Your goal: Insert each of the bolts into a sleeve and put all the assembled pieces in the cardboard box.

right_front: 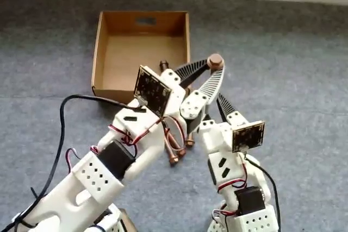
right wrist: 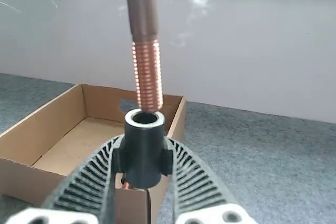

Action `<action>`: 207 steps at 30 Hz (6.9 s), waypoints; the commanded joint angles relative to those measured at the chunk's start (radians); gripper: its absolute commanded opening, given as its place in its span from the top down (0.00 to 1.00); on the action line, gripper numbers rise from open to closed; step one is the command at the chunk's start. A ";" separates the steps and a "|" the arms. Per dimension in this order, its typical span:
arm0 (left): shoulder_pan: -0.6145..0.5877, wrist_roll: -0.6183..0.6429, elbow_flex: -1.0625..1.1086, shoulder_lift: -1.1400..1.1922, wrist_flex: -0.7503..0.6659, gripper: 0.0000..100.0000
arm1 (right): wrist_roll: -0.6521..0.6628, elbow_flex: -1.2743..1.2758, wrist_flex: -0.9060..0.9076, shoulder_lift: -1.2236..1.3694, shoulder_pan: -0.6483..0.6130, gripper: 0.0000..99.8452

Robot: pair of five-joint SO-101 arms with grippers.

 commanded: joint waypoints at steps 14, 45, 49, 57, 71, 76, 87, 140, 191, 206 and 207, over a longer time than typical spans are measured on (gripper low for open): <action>-0.059 0.006 -0.015 0.002 -0.023 0.99 | 0.009 -0.012 -0.022 -0.012 -0.002 0.99; -0.007 0.008 -0.022 0.001 -0.028 0.99 | 0.011 -0.012 -0.022 -0.012 -0.002 0.99; -0.010 0.006 -0.022 0.001 -0.028 0.99 | 0.011 -0.010 -0.022 -0.012 -0.002 0.99; -0.010 0.006 -0.004 0.002 -0.023 0.99 | 0.011 -0.010 -0.022 -0.012 -0.002 0.99; -0.053 0.006 0.047 0.002 0.031 0.99 | 0.011 -0.012 -0.022 -0.012 -0.002 0.99; -0.053 0.006 0.051 0.002 0.034 0.99 | 0.011 -0.010 -0.022 -0.012 -0.002 0.99; -0.051 -0.133 0.050 0.002 0.135 0.99 | 0.011 -0.010 -0.022 -0.012 -0.002 0.99; -0.064 -0.130 0.153 -0.199 0.333 0.83 | 0.012 -0.010 -0.022 -0.012 -0.002 0.99; -0.786 -0.353 0.713 -0.466 0.631 0.83 | -0.127 -1.715 0.209 2.057 -0.099 0.99; -0.786 -0.353 0.713 -0.466 0.631 0.83 | -0.092 -2.540 0.700 2.621 -0.038 0.99; -0.786 -0.353 0.713 -0.466 0.631 0.83 | -0.092 -2.574 0.713 2.649 -0.038 0.99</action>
